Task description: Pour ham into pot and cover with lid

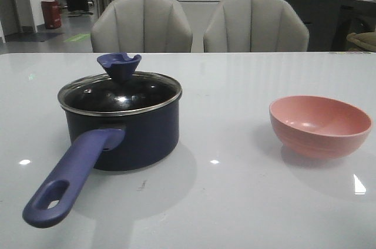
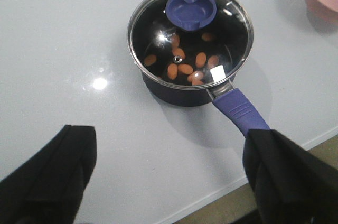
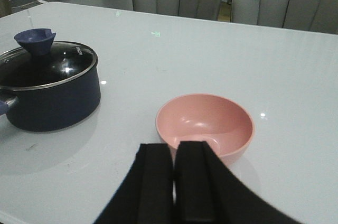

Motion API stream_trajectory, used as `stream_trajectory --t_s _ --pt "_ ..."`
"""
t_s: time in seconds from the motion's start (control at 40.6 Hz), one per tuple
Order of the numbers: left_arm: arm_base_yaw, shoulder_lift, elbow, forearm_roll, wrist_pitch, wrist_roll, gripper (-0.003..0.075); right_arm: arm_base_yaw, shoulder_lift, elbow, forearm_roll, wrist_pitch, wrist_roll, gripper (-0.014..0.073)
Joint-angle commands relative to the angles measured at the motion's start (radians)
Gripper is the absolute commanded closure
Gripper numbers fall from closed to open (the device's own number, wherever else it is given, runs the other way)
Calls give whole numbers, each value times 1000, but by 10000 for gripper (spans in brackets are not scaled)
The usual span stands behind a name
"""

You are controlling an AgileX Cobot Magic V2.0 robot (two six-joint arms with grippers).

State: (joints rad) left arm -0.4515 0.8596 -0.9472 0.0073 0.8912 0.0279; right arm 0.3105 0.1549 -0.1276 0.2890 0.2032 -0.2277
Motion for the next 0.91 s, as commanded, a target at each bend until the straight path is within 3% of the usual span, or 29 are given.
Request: stream_trajectory --t_s 0.0,0.37,0.591,0.665,0.813,0.887 --pt "2 -136 52 -7 -119 -4 136 -1 9 -28 0 -73 -6 416" --pt "2 -681 409 30 -327 -4 136 -1 9 -28 0 -73 -6 416" --pt "2 -802 518 30 -346 -4 150 -1 9 -28 0 -73 -6 416" --pt "2 -802 526 27 -343 -4 240 -1 9 -28 0 -73 -6 416" --pt "2 -802 527 24 -371 -4 624 -1 9 -28 0 -73 -6 416" --pt "2 -802 527 24 -388 -4 579 -1 9 -28 0 -73 -6 416"
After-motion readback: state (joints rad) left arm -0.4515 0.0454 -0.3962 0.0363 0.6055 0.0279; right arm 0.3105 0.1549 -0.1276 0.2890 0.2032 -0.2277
